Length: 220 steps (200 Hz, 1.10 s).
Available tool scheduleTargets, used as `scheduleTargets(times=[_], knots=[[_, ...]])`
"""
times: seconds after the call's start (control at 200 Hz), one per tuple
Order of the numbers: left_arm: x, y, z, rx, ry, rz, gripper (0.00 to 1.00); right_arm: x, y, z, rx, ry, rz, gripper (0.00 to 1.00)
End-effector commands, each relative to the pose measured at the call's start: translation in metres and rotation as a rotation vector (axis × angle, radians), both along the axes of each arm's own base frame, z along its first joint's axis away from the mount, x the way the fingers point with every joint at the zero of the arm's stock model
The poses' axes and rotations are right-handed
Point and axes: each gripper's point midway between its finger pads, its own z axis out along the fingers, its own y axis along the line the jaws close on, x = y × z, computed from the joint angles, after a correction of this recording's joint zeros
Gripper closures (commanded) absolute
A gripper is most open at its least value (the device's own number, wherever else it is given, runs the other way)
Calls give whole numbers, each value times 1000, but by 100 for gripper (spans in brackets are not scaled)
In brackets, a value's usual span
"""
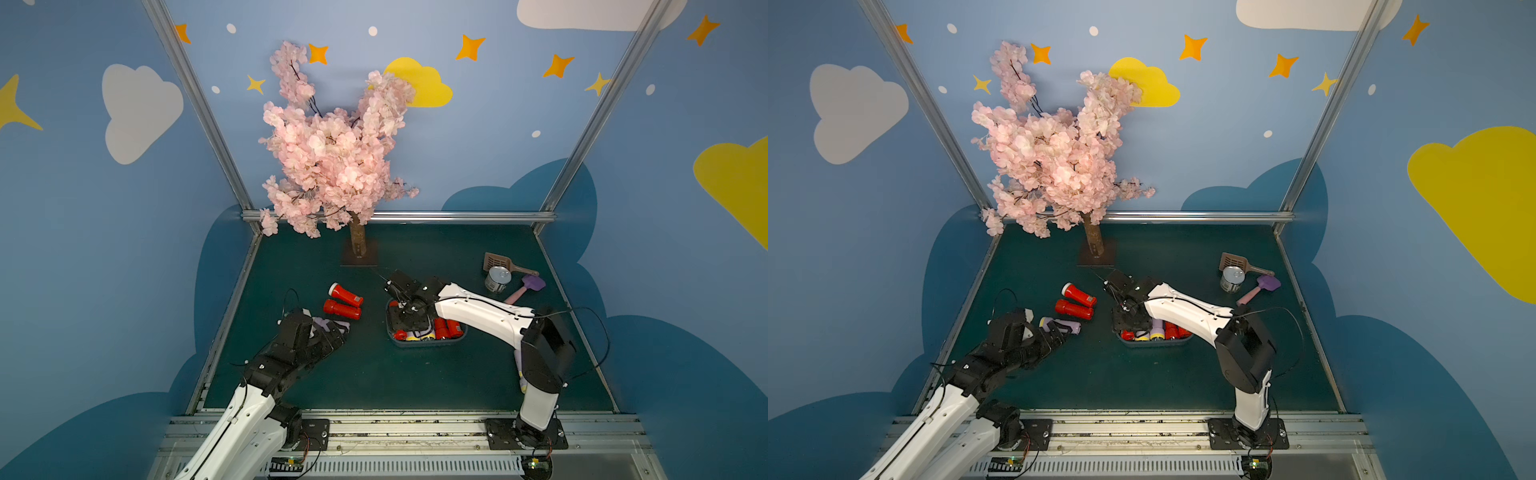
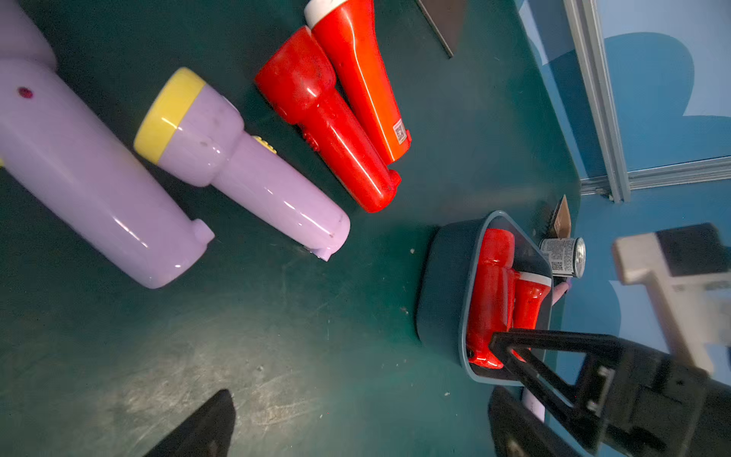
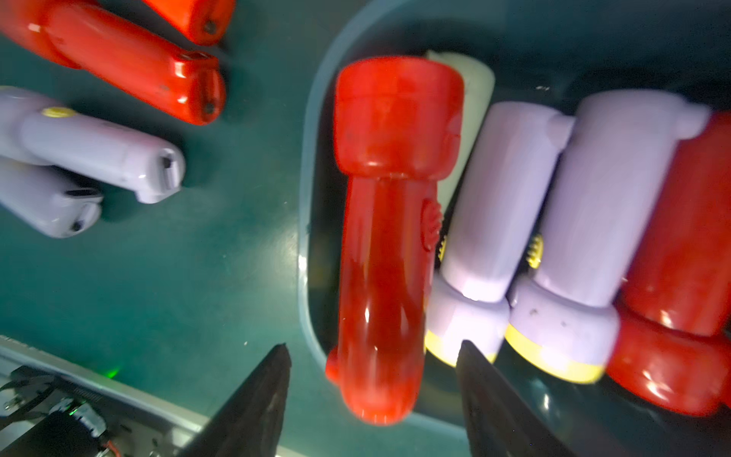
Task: Put the flashlights into the storage boxes
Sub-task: Place the flashlight at the storage box, then pick up the flashlight from the center of the board.
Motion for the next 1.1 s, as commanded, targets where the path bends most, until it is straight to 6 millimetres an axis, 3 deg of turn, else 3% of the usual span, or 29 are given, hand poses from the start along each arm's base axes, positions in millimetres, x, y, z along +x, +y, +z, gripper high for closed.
scheduleTargets(times=[0.0, 0.21, 0.305, 0.486, 0.776, 1.096], knots=[[1, 7, -3, 39, 27, 29, 1, -4, -17, 22, -14, -56, 8, 32], [7, 23, -24, 128, 110, 105, 1, -8, -36, 48, 10, -140, 20, 28], [12, 28, -29, 162, 136, 132, 1, -10, -46, 54, 7, -170, 36, 21], [25, 41, -33, 225, 179, 168, 1, -12, -65, 60, 25, -202, 43, 18], [32, 56, -53, 232, 273, 231, 11, -9, -83, 53, 158, -187, 18, 18], [32, 75, -55, 276, 294, 288, 17, -9, -82, 39, 216, -137, 39, 19]])
